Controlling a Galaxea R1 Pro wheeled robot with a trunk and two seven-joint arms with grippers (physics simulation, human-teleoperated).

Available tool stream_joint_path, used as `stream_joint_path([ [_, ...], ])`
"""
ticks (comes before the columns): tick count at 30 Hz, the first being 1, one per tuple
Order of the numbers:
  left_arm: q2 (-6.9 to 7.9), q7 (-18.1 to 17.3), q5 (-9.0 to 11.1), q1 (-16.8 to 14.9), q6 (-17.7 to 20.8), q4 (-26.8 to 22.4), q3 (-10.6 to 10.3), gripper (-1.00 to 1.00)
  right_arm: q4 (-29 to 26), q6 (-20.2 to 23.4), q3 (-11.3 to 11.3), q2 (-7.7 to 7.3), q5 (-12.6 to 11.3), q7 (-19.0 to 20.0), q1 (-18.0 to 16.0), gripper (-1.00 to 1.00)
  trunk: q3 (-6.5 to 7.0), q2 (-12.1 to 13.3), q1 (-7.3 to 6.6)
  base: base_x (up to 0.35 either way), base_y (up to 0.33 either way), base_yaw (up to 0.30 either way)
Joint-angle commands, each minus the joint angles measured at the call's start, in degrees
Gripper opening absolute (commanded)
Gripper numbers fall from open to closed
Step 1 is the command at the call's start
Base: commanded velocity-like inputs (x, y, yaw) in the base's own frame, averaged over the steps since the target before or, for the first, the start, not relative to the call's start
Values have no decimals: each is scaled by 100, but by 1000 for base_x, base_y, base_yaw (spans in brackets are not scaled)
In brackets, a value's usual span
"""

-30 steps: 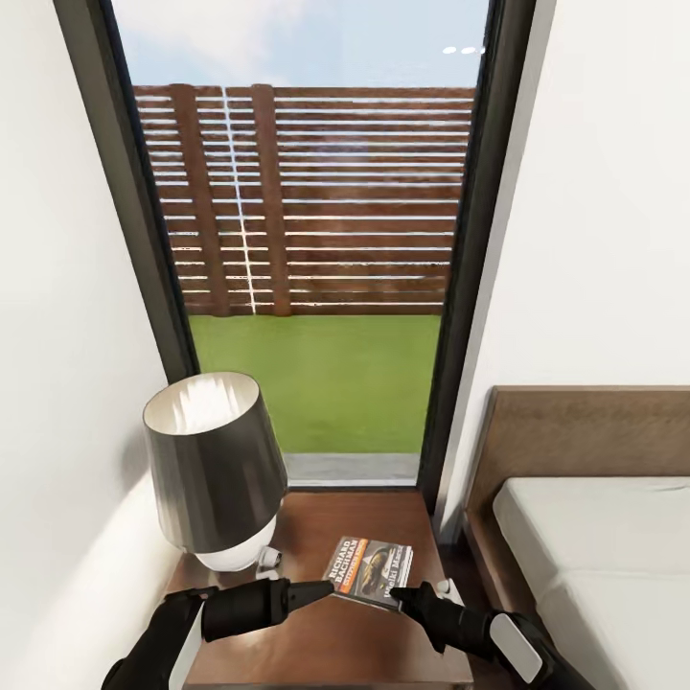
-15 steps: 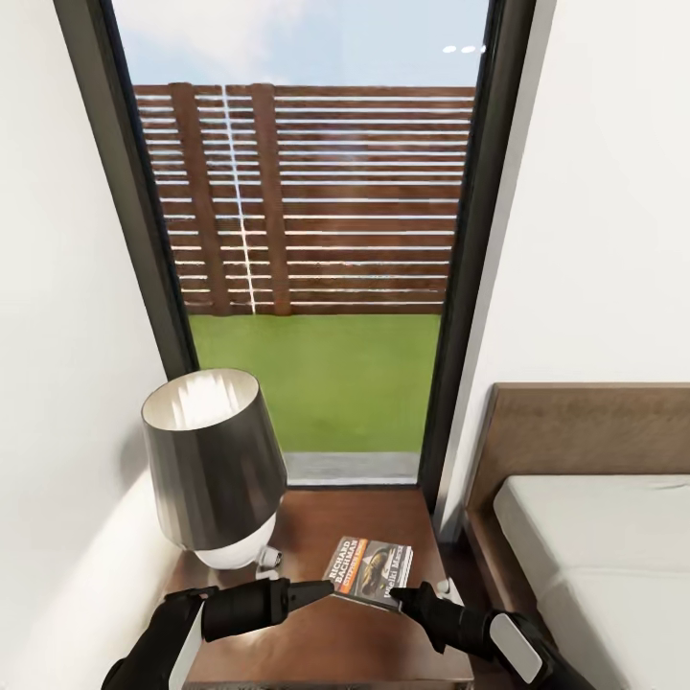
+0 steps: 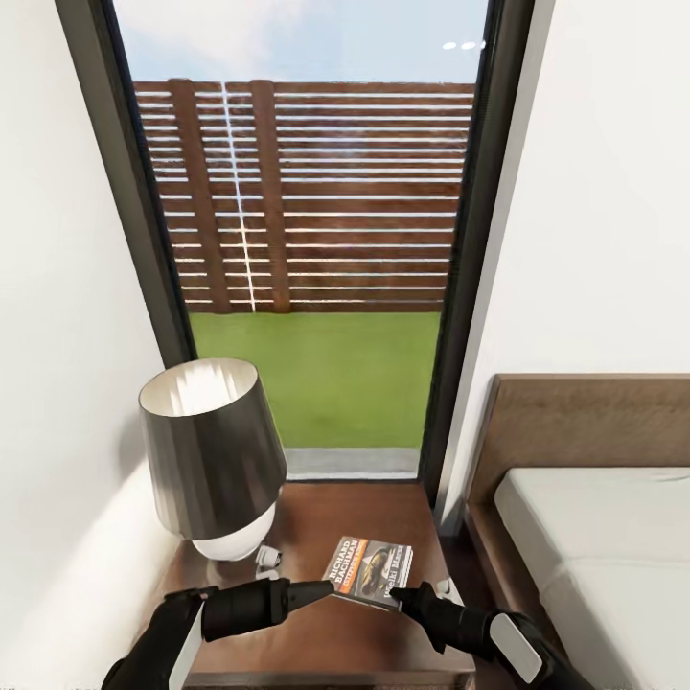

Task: In the bedroom, move the book from the bed onto either nightstand, and place the two sandals side by side next to the bed.

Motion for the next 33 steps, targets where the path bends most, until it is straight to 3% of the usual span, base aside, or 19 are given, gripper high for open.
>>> stream_joint_path([
  [1, -5, -25, -12, -3, 60, 0, 15, 100, -2, 13, 30, -6, -43, 2, -3, -100, -24, -44, 22, 0, 0, 0],
  [16, -40, -26, -12, -3, 60, 2, 15, 100, -5, 13, 31, -6, -43, 2, -3, -100, -293, -646, 351, 0, 0, 0],
  [24, -40, -25, -12, -3, 60, 2, 15, 100, -5, 13, 33, -6, -43, 2, -3, -100, -293, -646, 351, 0, 0, 0],
  [33, -40, -25, -12, -3, 60, 2, 15, 100, -2, 13, 32, -6, -43, 2, -3, -100, -437, -967, 527, 0, 0, 0],
])
